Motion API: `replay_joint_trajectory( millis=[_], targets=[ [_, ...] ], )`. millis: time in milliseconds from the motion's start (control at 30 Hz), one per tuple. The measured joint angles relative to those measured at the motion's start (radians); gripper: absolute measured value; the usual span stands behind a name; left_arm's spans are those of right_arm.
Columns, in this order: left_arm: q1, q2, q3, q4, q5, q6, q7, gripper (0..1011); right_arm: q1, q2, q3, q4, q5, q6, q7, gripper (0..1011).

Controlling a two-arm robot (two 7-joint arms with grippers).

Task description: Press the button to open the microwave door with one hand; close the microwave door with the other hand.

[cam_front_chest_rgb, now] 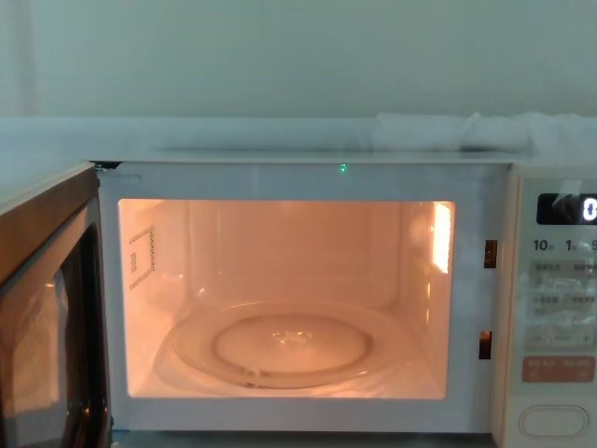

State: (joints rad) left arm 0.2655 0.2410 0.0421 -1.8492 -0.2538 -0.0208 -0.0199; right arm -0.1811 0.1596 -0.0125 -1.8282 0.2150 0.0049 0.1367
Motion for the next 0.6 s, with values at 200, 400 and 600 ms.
replay_joint_trajectory(
  millis=[200, 400, 600],
  targets=[
    [0.0, 0.0, 0.0, 0.0, 0.0, 0.0, 0.0, 41, 0.0, 0.0, 0.0, 0.0, 0.0, 0.0, 0.0, 1000],
    [0.0, 0.0, 0.0, 0.0, 0.0, 0.0, 0.0, 0, 0.0, 0.0, 0.0, 0.0, 0.0, 0.0, 0.0, 1000],
    [0.0, 0.0, 0.0, 0.0, 0.0, 0.0, 0.0, 0, 0.0, 0.0, 0.0, 0.0, 0.0, 0.0, 0.0, 1000]
  ],
)
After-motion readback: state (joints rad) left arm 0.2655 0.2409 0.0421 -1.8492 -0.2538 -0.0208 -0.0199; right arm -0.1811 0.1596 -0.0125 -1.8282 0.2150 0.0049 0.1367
